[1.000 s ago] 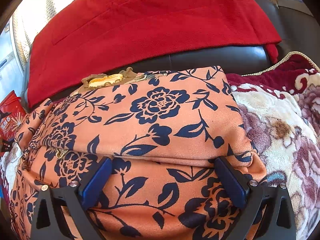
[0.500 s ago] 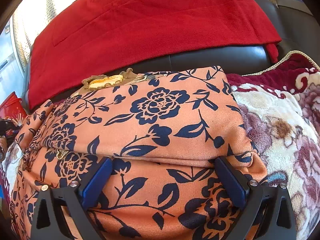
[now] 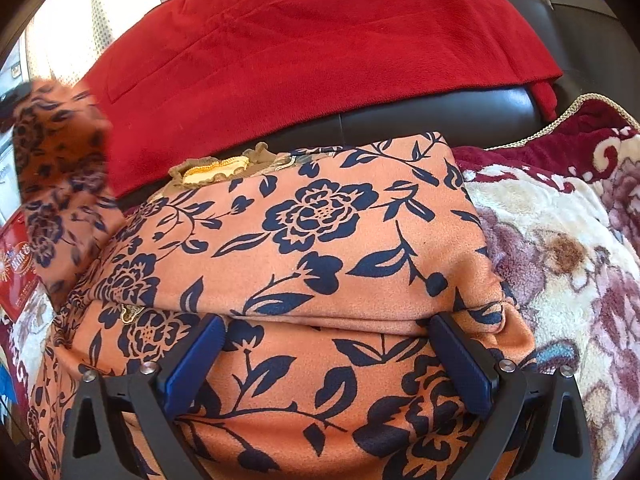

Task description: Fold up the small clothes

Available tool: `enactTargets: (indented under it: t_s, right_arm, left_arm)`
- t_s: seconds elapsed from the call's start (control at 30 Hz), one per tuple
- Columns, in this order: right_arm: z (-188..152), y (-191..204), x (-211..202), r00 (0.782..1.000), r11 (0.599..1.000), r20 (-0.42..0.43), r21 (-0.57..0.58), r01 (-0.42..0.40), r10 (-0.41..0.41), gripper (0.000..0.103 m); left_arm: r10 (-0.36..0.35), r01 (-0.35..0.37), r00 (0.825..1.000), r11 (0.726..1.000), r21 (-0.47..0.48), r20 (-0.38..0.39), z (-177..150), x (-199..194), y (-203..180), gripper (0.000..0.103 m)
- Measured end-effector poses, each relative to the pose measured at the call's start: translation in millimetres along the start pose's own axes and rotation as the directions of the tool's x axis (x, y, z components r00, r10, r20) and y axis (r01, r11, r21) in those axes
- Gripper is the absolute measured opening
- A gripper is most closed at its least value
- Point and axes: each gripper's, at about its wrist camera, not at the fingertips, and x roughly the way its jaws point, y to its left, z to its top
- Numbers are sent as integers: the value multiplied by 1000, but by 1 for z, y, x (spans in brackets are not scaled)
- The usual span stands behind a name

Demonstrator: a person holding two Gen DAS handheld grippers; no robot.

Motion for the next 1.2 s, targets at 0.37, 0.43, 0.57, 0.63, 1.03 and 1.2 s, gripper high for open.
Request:
enactTargets:
  t_s: [0.37, 0.43, 0.57, 0.63, 1.03, 1.2]
  right_arm:
    - [0, -9, -2, 998, 998, 25, 44, -56, 55, 103]
    - [0, -8, -2, 998, 998, 23, 42, -52, 51, 103]
    - [0, -5, -1, 999, 999, 14, 33, -37, 36, 103]
    - [1, -3, 0, 1000, 999, 7, 26, -23, 23, 103]
    - [27, 2, -34, 991, 971, -94, 226, -71, 95, 102]
    - [42, -35, -32, 961, 831, -22, 508, -227, 276, 102]
  left_arm:
    - [338, -339, 939, 896, -286, -55, -118, -12, 72, 83]
    - [418, -426, 900, 786, -448, -124, -143, -14, 118, 84]
    - [405, -471, 880, 679, -564, -247, -195, -1, 157, 84]
    - [400, -470, 881, 689, -551, -252, -193, 1, 154, 84]
    - [293, -378, 925, 770, -514, -241, -197, 2, 155, 85]
    - [301, -393, 918, 777, -492, -257, -188, 18, 147, 86]
